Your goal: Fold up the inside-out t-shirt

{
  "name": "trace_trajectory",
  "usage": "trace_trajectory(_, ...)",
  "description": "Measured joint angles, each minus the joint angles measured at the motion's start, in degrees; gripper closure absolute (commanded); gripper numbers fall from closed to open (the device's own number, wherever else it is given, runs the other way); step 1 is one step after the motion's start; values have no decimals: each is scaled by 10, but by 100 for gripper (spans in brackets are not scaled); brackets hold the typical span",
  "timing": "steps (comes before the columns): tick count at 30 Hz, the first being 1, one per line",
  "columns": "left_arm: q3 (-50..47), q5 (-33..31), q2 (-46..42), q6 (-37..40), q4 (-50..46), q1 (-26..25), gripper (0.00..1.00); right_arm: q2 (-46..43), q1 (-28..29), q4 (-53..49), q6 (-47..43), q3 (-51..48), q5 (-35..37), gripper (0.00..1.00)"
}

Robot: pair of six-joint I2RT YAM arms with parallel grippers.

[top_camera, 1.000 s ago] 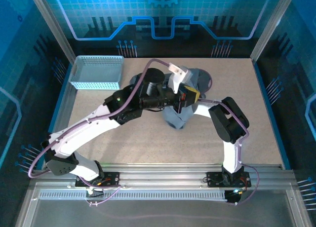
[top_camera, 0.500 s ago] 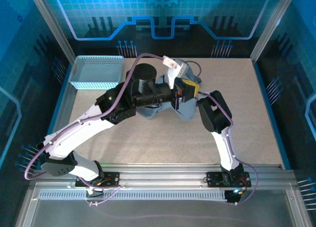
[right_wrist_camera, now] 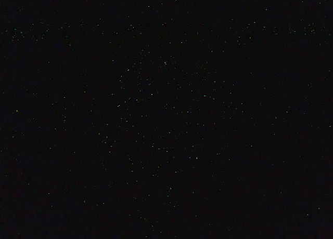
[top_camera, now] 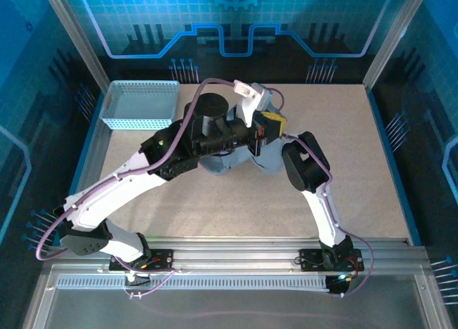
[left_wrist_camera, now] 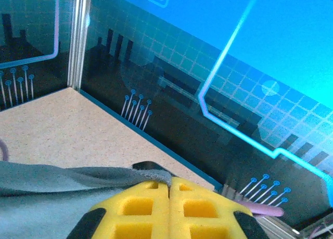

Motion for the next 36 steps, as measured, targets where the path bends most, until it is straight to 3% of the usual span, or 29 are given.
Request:
trace_trajectory(5,-9,-4,-2,0,2,6,99,-59,-1,57,-10,-101,-12,100)
trace_trajectory(14,-9,-6,-3,-5,2,46,99,-171,1,197,-59,-261,-81,100)
trace_trajectory(17,-9,-17,-3,-17,-7,81,99,-236,9,250,-76,-322,-102,100)
trace_trajectory(23,-25,-43,19,-54,-37,204,99,-392,32,353,-107,-446,-147,100)
trace_trajectory(30,-54,-45,142,-77,-88,334,99,-535,35,445,-126,-571,-217,100)
trace_trajectory(36,-14,-38,319,-87,-169,364,100,-599,35,474,-151,-597,-280,100)
